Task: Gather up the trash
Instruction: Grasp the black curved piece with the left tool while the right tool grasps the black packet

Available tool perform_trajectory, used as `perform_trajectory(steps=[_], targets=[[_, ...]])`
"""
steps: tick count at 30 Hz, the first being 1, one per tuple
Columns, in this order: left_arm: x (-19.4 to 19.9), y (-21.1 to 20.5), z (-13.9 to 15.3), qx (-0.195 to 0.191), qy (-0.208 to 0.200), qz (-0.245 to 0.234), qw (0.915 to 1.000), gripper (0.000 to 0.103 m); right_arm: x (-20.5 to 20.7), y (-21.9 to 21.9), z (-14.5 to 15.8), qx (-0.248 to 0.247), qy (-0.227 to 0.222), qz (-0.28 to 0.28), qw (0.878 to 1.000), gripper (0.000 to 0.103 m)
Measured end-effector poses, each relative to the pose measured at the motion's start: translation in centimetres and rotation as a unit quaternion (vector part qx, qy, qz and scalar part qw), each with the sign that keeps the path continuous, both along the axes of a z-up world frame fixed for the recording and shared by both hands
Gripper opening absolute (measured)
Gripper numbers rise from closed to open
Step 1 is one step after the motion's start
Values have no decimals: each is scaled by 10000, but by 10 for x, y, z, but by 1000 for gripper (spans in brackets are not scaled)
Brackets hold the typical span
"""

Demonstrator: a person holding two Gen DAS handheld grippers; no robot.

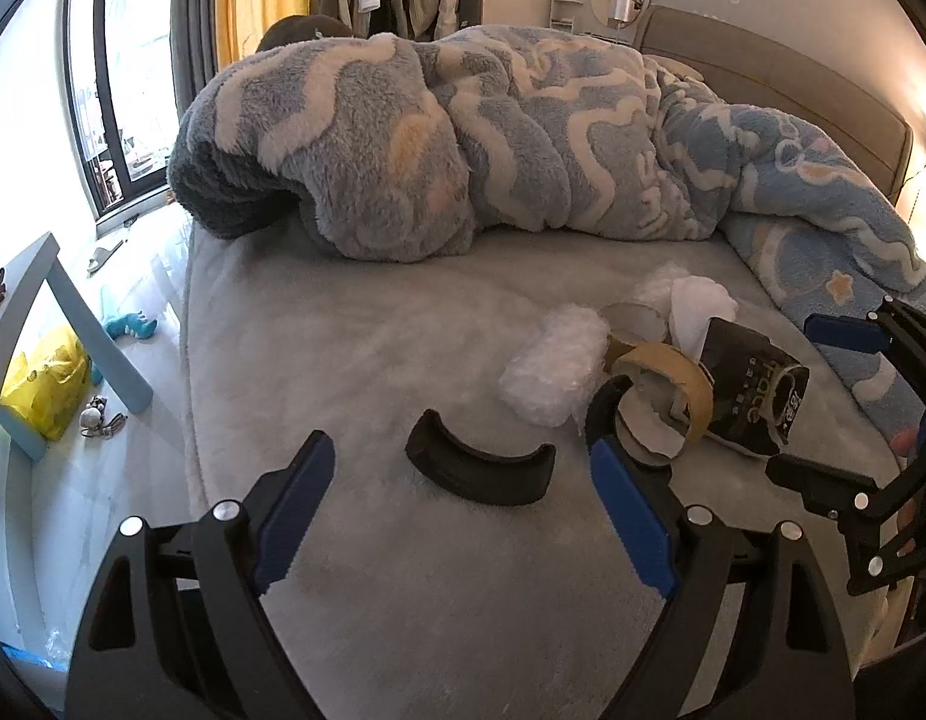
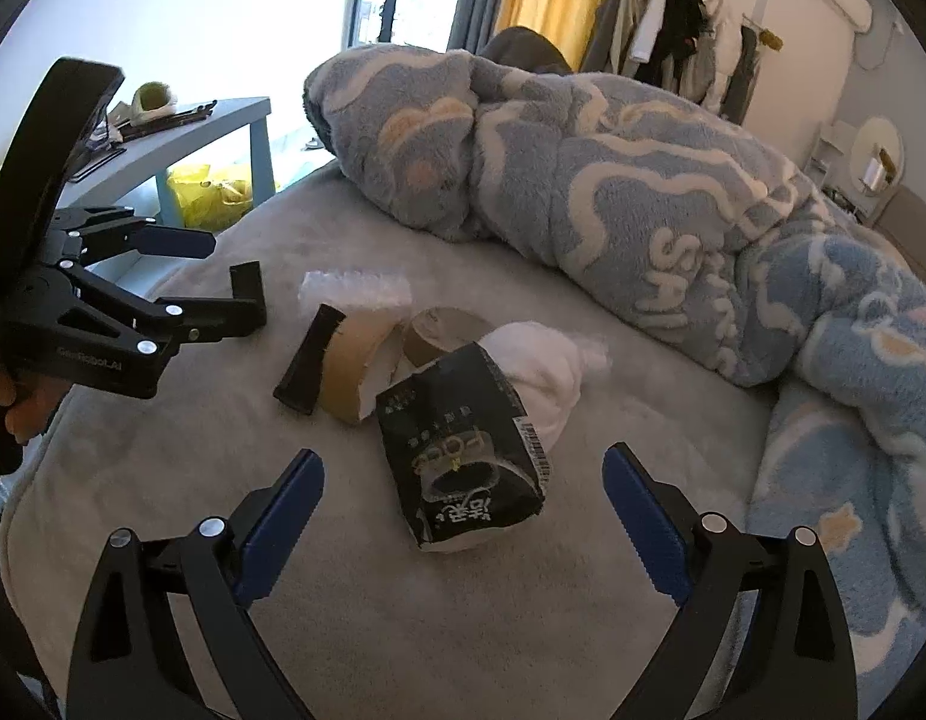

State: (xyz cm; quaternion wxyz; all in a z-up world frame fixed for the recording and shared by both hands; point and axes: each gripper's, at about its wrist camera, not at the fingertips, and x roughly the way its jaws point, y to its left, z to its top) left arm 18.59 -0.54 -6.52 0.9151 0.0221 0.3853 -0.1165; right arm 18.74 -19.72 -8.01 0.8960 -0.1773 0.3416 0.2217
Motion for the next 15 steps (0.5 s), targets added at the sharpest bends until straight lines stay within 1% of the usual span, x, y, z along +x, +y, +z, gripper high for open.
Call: perform_trajectory(steps=[2, 5, 6, 8, 9, 10, 11, 13, 14, 15], targets=[[2, -2, -1, 2, 8, -21, 10000, 87, 5, -8, 1, 261, 159, -92, 9995, 95], [5, -6, -3, -15, 57, -48, 10000, 83, 16, -26, 1, 846, 489, -321, 9947, 95], [5, -6, -4, -14, 67, -53, 10000, 82, 21, -35, 1, 1182, 667, -411, 9899, 95], [7, -8, -5, 10, 89, -56, 9999, 78, 26, -48, -1, 1656, 923, -502, 9806, 95], [8, -9, -7, 29, 99, -52, 9999, 77, 28, -52, -2, 1843, 1017, -530, 9762, 92], [9, -10, -8, 35, 113, -44, 9999, 75, 30, -55, -3, 1949, 1087, -534, 9733, 82], [10, -10, -9, 27, 134, -35, 9999, 74, 31, -56, -3, 1996, 1140, -529, 9718, 77], [11, -10, -10, -14, 176, -31, 9998, 67, 32, -55, -7, 2025, 1259, -502, 9698, 73], [12, -10, -11, -39, 208, -36, 9998, 66, 31, -53, -8, 2002, 1290, -486, 9700, 71], [12, -11, -12, -47, 226, -44, 9997, 62, 31, -51, -11, 1969, 1331, -461, 9702, 67]])
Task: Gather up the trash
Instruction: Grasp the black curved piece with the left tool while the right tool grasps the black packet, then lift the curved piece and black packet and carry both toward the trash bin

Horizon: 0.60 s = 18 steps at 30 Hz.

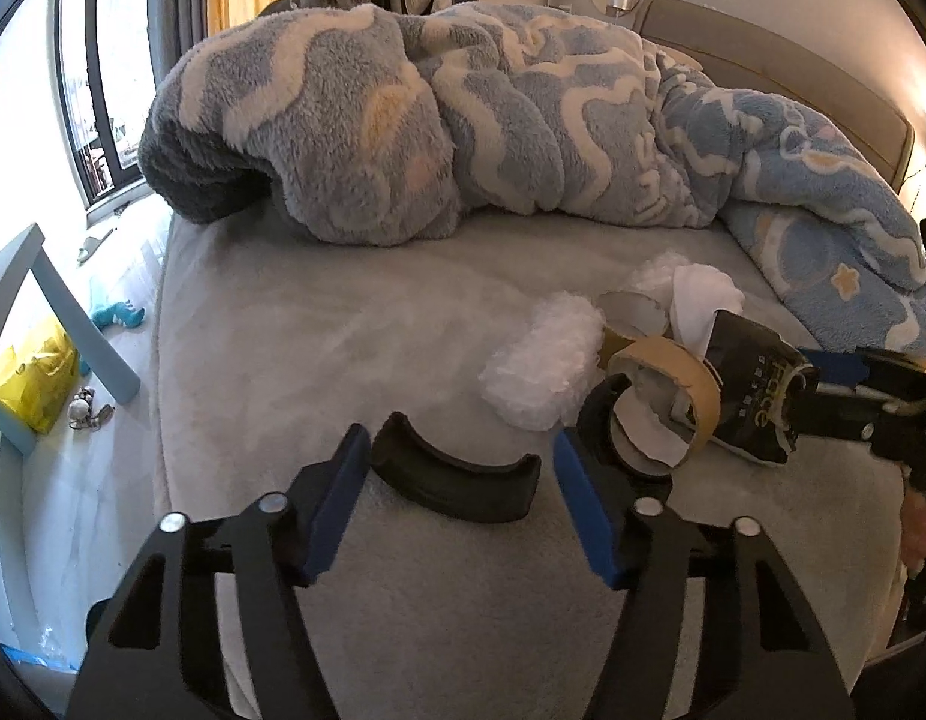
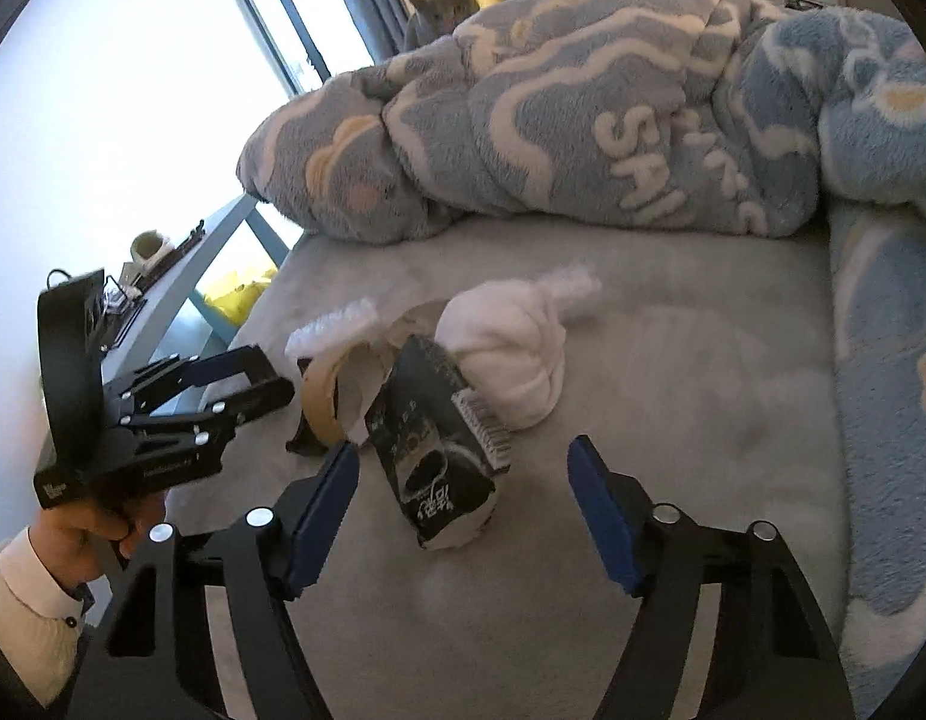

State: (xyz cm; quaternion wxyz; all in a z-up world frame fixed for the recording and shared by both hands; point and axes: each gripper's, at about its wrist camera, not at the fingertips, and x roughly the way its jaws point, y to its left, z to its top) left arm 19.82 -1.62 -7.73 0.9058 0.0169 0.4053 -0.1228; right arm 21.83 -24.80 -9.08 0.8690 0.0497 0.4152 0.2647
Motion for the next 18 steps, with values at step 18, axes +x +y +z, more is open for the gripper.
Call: perform_trajectory(steps=[18], targets=[[0, -1, -1, -73, 18, 101, 9999, 48, 2, 3, -2, 462, 304, 29, 9985, 24]])
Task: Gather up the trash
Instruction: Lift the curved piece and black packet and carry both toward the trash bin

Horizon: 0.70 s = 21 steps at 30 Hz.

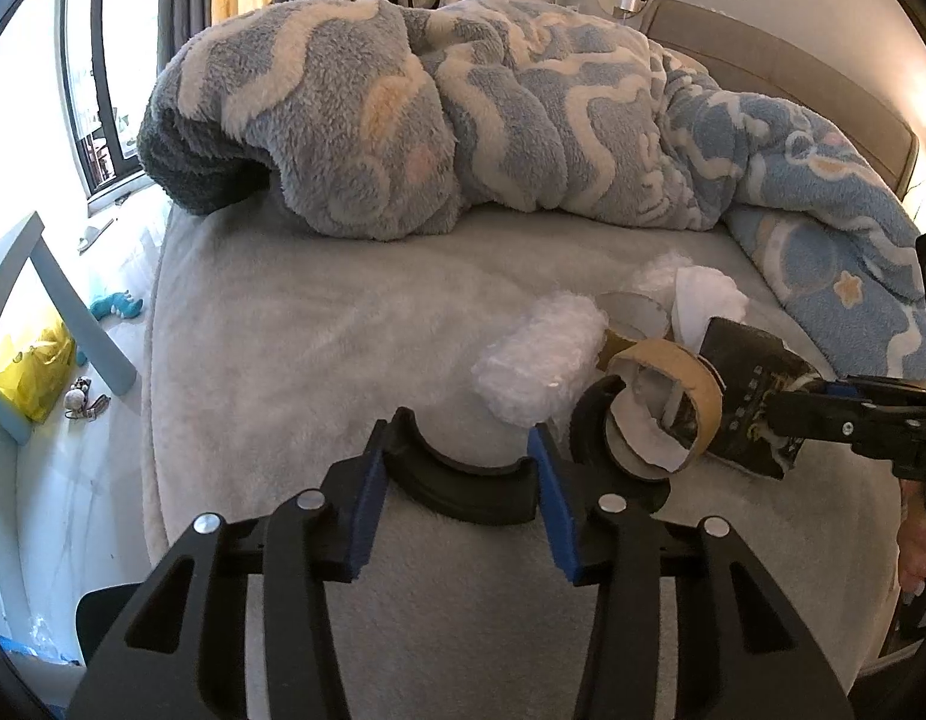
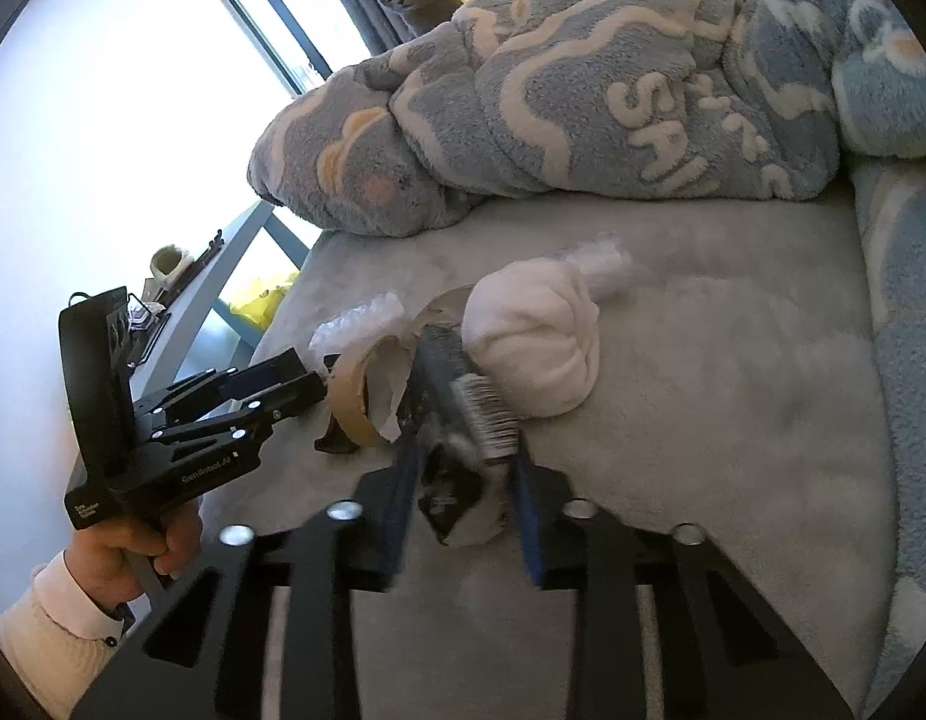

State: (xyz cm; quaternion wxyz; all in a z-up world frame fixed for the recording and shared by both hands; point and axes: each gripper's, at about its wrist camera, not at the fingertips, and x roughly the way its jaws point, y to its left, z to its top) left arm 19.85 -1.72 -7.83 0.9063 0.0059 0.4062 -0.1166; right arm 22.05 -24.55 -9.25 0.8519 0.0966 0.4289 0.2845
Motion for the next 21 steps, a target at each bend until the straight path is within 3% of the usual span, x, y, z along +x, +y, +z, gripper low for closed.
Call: perform_trajectory(steps=[4, 9, 21], targets=[[-3, 2, 2, -40, -20, 25, 10000, 48, 0, 5, -1, -9, 33, 59, 10000, 24], [-7, 3, 7, -92, -54, 73, 9999, 48, -3, 9, 1, -208, -79, 40, 9997, 13], [-30, 11, 19, -87, -184, 204, 9996, 47, -24, 3, 22, -162, -394, -256, 9988, 12]])
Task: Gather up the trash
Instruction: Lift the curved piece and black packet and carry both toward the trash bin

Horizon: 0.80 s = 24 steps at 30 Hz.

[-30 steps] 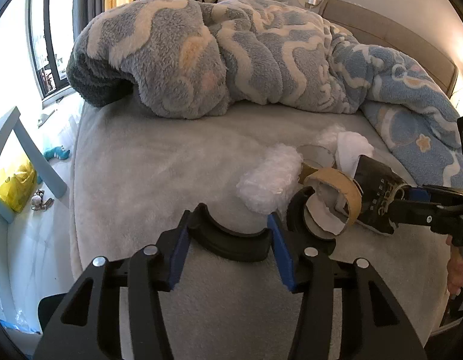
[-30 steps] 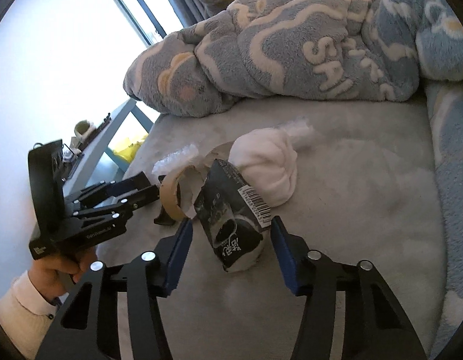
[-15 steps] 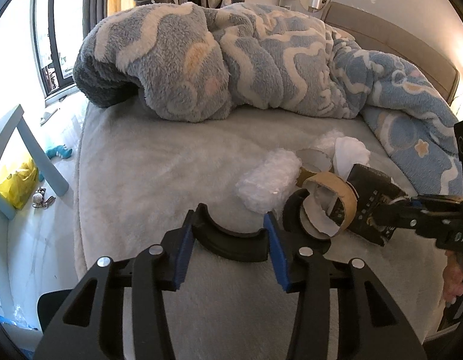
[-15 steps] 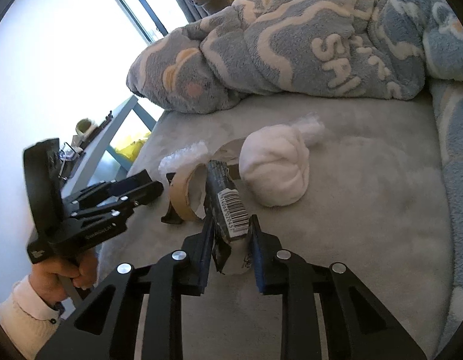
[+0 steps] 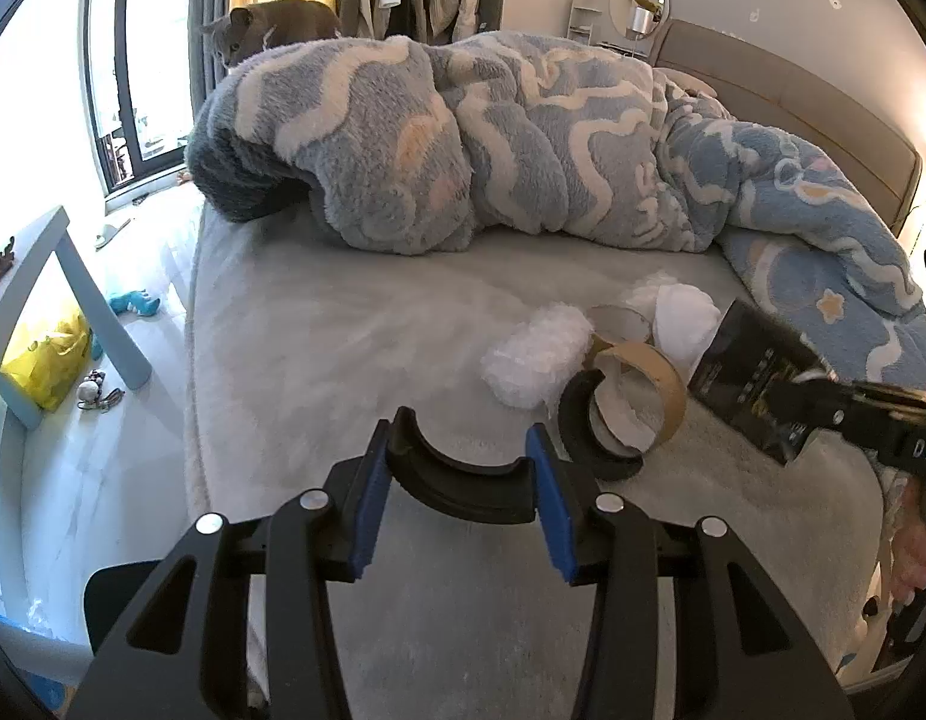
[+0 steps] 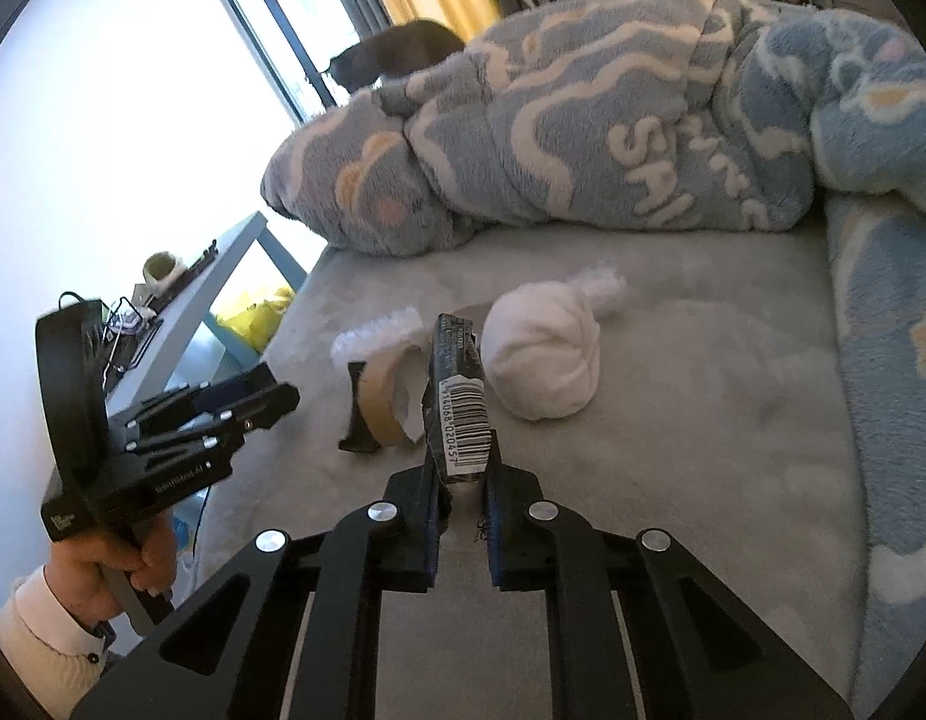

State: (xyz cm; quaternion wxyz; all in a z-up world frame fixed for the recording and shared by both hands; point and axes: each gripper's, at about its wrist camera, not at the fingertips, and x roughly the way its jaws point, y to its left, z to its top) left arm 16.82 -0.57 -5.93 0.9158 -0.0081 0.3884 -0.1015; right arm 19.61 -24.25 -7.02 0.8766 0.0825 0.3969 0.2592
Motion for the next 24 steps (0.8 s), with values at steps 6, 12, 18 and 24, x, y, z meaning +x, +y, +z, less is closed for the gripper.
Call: perform_trajectory(steps=[6, 12, 18, 24], targets=[[-17, 4, 8, -78, -56, 191, 9998, 47, -20, -7, 18, -40, -334, -281, 9990, 12], [-36, 7, 16, -127, -187, 271, 9994, 47, -37, -8, 25, -4, -483, -356, 9982, 12], [-53, 9, 23, -155, -325, 369, 9987, 47, -53, -8, 32, 59, -613, -376, 9974, 12], [-67, 15, 26, -254, -430, 479, 9976, 46, -68, -9, 36, 124, -698, -413, 9966, 12]])
